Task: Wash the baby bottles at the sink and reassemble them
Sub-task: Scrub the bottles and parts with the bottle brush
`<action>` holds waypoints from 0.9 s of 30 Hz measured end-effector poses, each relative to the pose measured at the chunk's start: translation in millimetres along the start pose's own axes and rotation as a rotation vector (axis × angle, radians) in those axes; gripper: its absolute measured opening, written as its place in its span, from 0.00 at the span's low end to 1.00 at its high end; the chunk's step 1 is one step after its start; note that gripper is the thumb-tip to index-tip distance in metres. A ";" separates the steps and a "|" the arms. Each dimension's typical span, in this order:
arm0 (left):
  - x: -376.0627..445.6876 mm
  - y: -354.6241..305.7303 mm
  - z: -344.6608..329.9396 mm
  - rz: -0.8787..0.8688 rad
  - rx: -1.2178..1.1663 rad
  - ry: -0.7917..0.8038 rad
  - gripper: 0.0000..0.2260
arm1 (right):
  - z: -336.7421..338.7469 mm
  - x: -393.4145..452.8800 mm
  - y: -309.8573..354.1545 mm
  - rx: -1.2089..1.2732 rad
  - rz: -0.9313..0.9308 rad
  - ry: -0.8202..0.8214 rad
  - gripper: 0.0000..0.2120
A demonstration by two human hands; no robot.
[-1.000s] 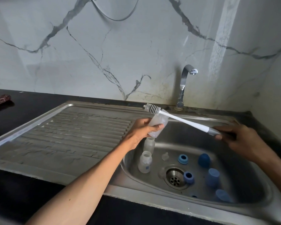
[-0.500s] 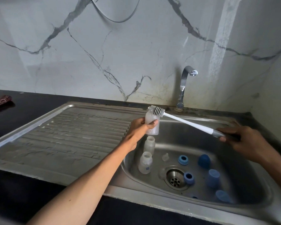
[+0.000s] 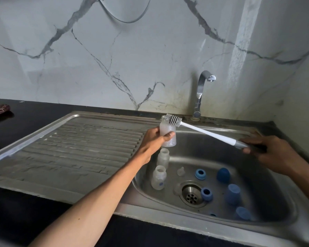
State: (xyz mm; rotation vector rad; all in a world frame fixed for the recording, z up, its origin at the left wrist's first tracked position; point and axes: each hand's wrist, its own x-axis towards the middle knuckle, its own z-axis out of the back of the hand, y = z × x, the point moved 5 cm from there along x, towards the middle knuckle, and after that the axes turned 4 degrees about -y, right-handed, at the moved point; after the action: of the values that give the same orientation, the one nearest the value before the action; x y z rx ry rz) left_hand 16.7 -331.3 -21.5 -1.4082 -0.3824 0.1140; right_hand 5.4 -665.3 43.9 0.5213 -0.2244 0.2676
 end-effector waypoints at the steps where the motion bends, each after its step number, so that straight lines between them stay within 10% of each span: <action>1: 0.9 0.1 0.7 -0.007 0.004 -0.013 0.08 | 2.1 1.1 -4.1 0.004 0.001 0.011 0.18; 11: -1.9 6.1 -3.1 -0.075 0.165 -0.140 0.17 | -4.1 0.9 1.8 -0.049 0.059 0.068 0.04; 27: -2.9 -3.5 -1.2 -0.188 0.345 -0.110 0.21 | 2.2 -2.1 6.4 -0.047 0.005 0.053 0.17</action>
State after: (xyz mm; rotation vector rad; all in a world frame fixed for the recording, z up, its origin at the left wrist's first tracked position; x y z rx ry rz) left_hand 13.9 -333.9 -18.8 -1.0236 -0.5565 0.0982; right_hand 1.2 -661.4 48.1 0.4664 -0.1800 0.2806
